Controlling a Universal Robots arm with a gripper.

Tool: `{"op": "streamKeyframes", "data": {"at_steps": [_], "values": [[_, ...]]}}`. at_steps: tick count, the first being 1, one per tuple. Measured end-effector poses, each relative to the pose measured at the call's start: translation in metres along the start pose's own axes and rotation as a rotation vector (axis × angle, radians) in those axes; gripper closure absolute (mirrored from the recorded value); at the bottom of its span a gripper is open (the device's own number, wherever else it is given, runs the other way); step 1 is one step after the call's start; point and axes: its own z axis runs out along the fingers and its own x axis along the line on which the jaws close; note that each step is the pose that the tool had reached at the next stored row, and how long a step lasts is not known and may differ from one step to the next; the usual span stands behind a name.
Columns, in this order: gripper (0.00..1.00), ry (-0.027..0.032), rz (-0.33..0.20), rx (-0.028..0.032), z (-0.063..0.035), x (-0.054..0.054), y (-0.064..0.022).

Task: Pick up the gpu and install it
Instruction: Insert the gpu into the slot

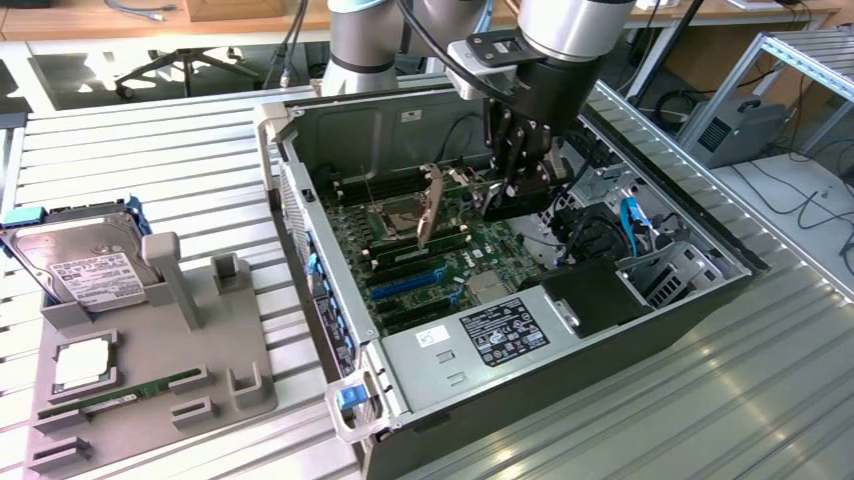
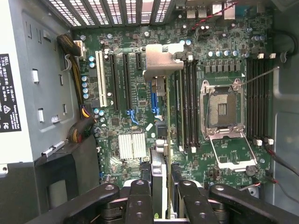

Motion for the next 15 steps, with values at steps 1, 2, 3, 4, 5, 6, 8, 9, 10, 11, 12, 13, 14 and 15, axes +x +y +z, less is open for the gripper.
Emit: {"op": "streamKeyframes", "data": {"at_steps": [1,2,3,4,5,6,8,9,10,11,12,13,14,15], "values": [[0.73,0.0,0.0,0.0001,0.0001,0.0,0.0],[0.73,0.0,0.0,0.0,0.0004,0.0001,0.0003],[0.73,-0.0001,0.0,0.0,0.0005,0.0001,0.0004],[0.73,0.0,0.0,0.0,0.0006,0.0001,0.0004],[0.73,-0.0001,0.0,0.0,0.0007,0.0001,0.0006],[0.73,-0.0001,0.0,0.0,0.0008,0.0001,0.0007],[0.73,0.0,0.0,0.0,0.0009,0.0001,0.001],[0.73,-0.0001,0.0,0.0,0.001,0.0002,0.0012],[0.73,0.0,0.0,0.0,0.0011,0.0002,0.0014],[0.73,0.0,0.0,0.0,0.0012,0.0002,0.0016],[0.73,-0.0001,0.0,0.0001,0.0012,0.0002,0.0018],[0.73,0.0,0.0,0.0001,0.0013,0.0002,0.0021],[0.73,0.0,0.0,0.0,0.0014,0.0003,0.0024],[0.73,-0.0001,0.0,0.0,0.0015,0.0003,0.0028]]}}
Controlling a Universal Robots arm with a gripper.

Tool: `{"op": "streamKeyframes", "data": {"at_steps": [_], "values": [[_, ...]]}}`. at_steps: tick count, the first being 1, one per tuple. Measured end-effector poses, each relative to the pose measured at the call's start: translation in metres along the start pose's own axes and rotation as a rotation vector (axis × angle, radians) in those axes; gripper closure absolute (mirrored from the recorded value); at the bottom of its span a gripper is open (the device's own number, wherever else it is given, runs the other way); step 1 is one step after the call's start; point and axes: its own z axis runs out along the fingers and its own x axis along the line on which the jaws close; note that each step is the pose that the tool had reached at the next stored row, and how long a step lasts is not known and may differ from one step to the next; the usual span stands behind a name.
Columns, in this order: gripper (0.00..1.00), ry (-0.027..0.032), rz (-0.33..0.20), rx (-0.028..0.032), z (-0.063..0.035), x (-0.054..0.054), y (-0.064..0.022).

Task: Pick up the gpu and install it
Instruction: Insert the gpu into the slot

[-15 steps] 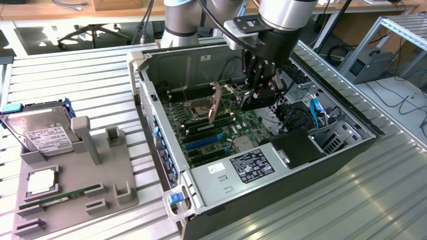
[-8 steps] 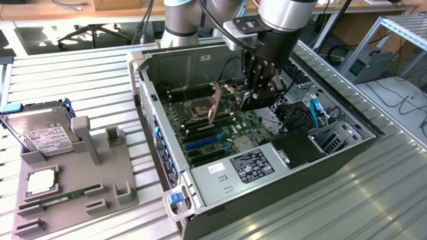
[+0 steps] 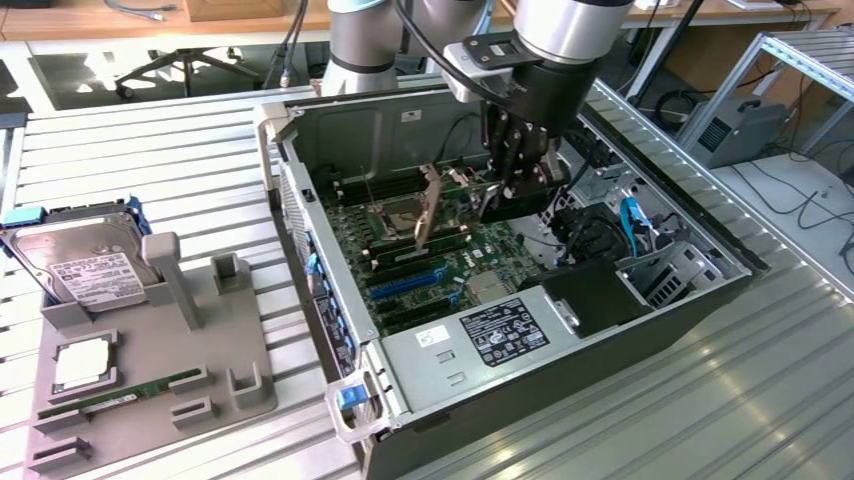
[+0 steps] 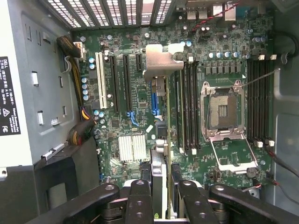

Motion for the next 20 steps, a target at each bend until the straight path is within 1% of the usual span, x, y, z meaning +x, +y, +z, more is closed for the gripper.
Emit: {"op": "streamKeyframes", "data": {"at_steps": [14,20], "values": [[0.73,0.0001,0.0,0.0,0.0007,0.0005,0.003],[0.73,0.0001,0.0,0.0,0.0028,0.0019,0.0079]]}}
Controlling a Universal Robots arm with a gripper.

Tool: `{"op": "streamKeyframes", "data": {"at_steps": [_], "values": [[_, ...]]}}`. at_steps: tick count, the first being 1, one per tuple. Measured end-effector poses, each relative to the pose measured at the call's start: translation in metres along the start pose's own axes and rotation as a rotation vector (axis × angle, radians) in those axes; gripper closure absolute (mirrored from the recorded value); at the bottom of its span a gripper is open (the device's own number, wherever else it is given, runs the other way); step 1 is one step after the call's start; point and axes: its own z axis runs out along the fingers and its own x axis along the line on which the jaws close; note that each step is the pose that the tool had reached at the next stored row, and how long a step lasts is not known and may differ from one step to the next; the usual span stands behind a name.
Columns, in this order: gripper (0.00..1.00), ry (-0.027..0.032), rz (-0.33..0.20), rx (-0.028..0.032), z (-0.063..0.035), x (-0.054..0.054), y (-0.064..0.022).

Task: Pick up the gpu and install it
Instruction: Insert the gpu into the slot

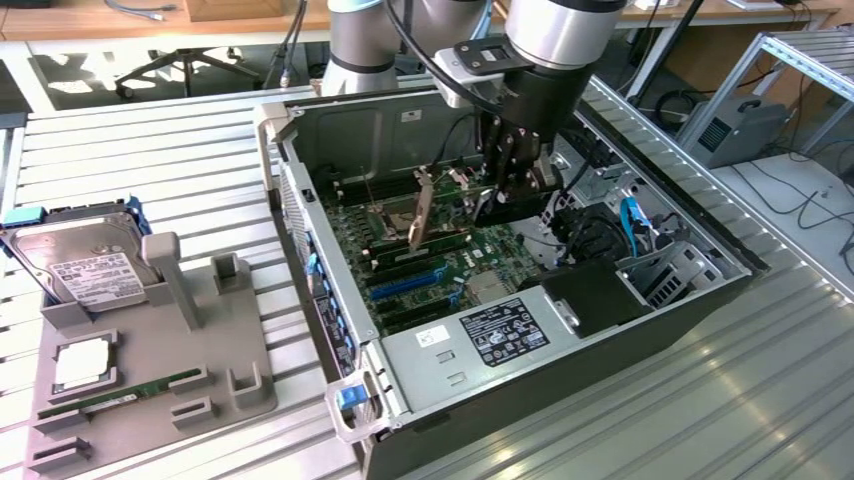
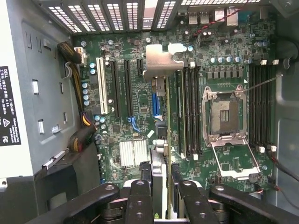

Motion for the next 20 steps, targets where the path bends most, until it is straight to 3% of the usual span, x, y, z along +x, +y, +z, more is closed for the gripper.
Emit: {"op": "streamKeyframes", "data": {"at_steps": [20], "values": [[0.73,-0.0001,0.0,0.0,0.0074,0.005,0.0045]]}}
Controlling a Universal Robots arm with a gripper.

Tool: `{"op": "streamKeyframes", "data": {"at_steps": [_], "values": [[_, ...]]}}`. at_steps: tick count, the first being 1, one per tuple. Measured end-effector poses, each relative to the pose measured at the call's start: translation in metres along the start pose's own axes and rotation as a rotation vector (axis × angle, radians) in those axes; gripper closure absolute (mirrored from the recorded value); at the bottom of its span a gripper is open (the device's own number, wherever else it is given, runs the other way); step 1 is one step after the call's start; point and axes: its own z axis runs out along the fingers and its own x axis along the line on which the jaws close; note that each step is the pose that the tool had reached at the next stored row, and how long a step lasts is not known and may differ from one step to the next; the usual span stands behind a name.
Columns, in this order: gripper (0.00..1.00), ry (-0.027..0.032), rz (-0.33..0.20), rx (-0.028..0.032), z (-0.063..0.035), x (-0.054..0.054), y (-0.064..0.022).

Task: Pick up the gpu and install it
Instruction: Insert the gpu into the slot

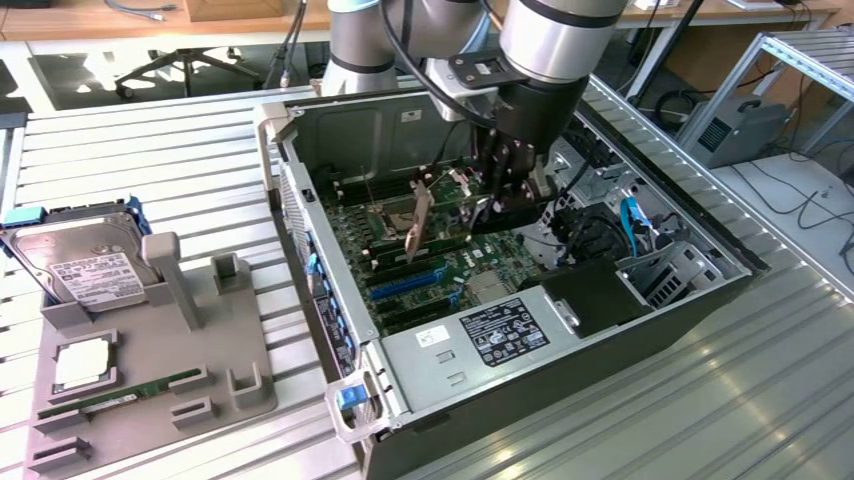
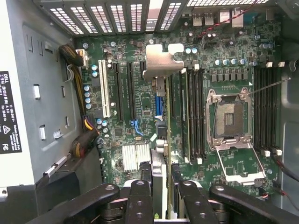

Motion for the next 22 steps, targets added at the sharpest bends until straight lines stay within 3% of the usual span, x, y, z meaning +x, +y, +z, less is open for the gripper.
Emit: {"op": "streamKeyframes", "data": {"at_steps": [22], "values": [[0.73,0.0001,0.0,0.0,0.0061,0.0007,0.0051]]}}
